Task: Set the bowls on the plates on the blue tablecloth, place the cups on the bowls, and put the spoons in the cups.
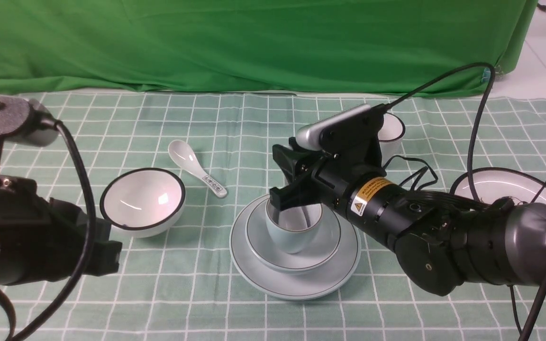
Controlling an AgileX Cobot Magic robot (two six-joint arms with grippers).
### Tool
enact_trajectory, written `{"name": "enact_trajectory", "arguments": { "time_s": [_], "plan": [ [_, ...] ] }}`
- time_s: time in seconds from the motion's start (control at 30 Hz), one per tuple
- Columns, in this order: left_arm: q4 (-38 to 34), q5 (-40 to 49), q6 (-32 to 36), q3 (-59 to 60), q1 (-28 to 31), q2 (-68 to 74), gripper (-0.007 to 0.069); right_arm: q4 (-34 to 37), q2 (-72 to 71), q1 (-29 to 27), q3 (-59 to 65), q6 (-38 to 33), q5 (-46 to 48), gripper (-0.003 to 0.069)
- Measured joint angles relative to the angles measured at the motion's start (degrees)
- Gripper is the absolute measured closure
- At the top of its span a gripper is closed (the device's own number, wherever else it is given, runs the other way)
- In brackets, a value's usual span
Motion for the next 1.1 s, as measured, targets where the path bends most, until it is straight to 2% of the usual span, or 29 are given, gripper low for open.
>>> {"name": "enact_trajectory", "arguments": {
  "time_s": [0.17, 0.37, 0.43, 0.47, 0.57, 0.63, 0.67, 0.73, 0.83, 0.93, 1.1],
  "plan": [
    [0.1, -0.1, -1.1, 0.0, 0.0, 0.0, 0.0615, -0.1, -2.4, 0.0, 0.0, 0.0, 10.5, 0.0407],
    [0.1, -0.1, -1.1, 0.0, 0.0, 0.0, 0.0615, -0.1, -18.7, 0.0, 0.0, -4.4, 39.4, 0.0419],
    [0.1, -0.1, -1.1, 0.0, 0.0, 0.0, 0.0615, -0.1, -22.6, 0.0, -0.2, -5.4, 44.5, 0.0436],
    [0.4, -0.1, -1.1, 0.0, 0.0, 0.0, 0.0615, -0.1, -30.4, -0.1, -0.4, -7.1, 54.0, 0.0495],
    [0.5, -0.1, -1.1, 0.0, 0.0, 0.0, 0.0615, -0.3, -38.1, -0.7, -0.4, -7.9, 62.0, 0.0564],
    [0.9, -0.1, -1.2, 0.0, 0.0, 0.0, 0.0615, -1.6, -48.3, -2.6, -0.4, -6.7, 68.8, 0.0626],
    [0.9, -0.1, -1.2, 0.0, 0.0, 0.0, 0.0615, -1.7, -48.3, -2.6, -0.4, -6.4, 69.1, 0.0628],
    [1.0, -0.8, -1.2, 0.0, 0.0, 0.0, 0.0615, -4.3, -60.1, -5.0, 1.0, -3.1, 70.1, 0.0641],
    [1.0, -1.1, -1.3, 0.0, 0.0, 0.0, 0.0615, -6.2, -66.9, -5.8, 4.2, -1.1, 68.6, 0.0642],
    [1.0, -1.2, -1.1, 0.0, 0.0, 0.0, 0.0615, -9.1, -80.2, -6.5, 12.3, 1.0, 63.4, 0.0642],
    [1.0, -1.2, 0.4, 0.0, 0.0, 0.0, 0.0615, -9.6, -92.1, -6.5, 22.8, 1.6, 56.6, 0.0642]
  ]
}}
